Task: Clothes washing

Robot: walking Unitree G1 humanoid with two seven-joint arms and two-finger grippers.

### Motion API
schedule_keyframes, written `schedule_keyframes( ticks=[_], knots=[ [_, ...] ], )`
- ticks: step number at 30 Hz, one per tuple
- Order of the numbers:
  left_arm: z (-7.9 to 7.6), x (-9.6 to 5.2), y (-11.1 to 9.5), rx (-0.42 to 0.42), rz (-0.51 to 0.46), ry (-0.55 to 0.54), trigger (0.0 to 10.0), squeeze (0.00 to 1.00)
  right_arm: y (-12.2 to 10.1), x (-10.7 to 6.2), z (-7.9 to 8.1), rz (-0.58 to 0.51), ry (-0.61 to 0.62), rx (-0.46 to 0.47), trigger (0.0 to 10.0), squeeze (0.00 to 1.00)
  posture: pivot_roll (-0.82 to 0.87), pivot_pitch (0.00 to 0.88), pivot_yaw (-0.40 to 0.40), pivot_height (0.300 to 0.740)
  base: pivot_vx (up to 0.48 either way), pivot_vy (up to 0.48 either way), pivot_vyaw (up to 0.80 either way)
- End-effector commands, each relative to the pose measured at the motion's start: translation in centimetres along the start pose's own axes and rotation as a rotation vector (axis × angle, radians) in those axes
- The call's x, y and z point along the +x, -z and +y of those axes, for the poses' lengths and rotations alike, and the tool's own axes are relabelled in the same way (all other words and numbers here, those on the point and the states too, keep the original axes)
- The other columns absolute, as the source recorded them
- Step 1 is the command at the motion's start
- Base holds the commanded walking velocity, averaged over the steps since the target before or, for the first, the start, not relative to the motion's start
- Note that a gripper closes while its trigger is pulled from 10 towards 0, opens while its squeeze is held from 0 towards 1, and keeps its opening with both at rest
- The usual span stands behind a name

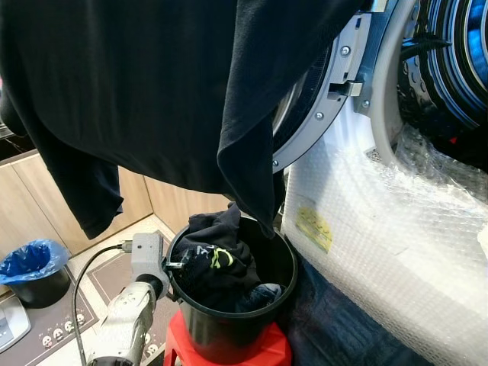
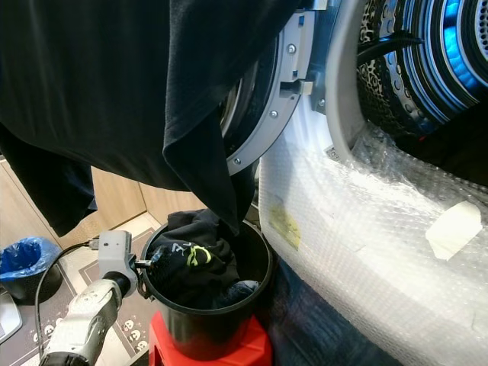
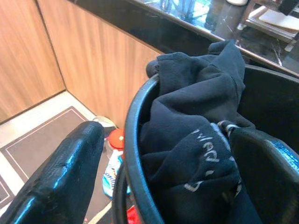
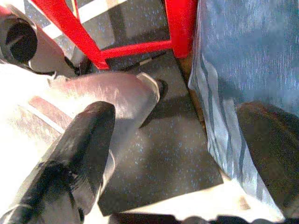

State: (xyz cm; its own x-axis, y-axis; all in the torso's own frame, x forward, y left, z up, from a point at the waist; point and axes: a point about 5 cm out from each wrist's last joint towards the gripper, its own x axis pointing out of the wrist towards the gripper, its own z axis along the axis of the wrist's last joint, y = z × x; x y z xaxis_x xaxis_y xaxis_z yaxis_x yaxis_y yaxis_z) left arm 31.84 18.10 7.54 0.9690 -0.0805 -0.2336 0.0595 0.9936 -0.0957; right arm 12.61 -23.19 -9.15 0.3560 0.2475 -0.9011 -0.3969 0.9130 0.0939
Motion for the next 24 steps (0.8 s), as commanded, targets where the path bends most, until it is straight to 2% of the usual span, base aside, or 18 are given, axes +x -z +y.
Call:
schedule_keyframes(
  ticks=[1, 6, 8, 13, 19, 24],
  knots=[
    [-0.2, 0.3, -0.2, 0.022, 0.017, 0.020, 10.0, 0.00, 0.3, -0.1, 0.0, -0.005, 0.005, 0.007, 10.0, 0.00, -0.03, 0.000, -0.032, 0.740, 0.000, 0.000, 0.00],
    [-0.8, 0.7, -0.7, 0.022, 0.032, 0.047, 10.0, 0.00, 1.2, -0.2, 0.4, 0.002, -0.001, 0.029, 10.0, 0.00, -0.05, 0.000, -0.024, 0.740, 0.000, 0.000, 0.00],
    [-1.1, 0.8, -0.4, -0.009, 0.071, 0.072, 10.0, 0.00, 1.4, -0.1, 0.6, 0.001, 0.000, 0.039, 10.0, 0.00, -0.05, 0.000, -0.020, 0.740, 0.000, 0.000, 0.00],
    [-1.5, 0.7, -0.1, -0.013, 0.121, 0.102, 10.0, 0.00, 1.4, -0.1, 0.7, -0.006, 0.005, 0.050, 10.0, 0.00, -0.05, 0.004, -0.016, 0.740, 0.000, 0.000, 0.00],
    [-1.5, 0.6, 0.2, -0.003, 0.168, 0.118, 10.0, 0.00, 1.2, 0.0, 0.8, -0.013, 0.007, 0.051, 10.0, 0.00, -0.05, 0.005, -0.015, 0.740, 0.000, 0.000, 0.00],
    [-1.2, 0.5, 0.2, -0.045, 0.193, 0.110, 10.0, 0.00, 1.1, 0.0, 0.8, -0.018, 0.008, 0.052, 10.0, 0.00, -0.05, 0.004, -0.014, 0.740, 0.000, 0.000, 0.00]
  ],
)
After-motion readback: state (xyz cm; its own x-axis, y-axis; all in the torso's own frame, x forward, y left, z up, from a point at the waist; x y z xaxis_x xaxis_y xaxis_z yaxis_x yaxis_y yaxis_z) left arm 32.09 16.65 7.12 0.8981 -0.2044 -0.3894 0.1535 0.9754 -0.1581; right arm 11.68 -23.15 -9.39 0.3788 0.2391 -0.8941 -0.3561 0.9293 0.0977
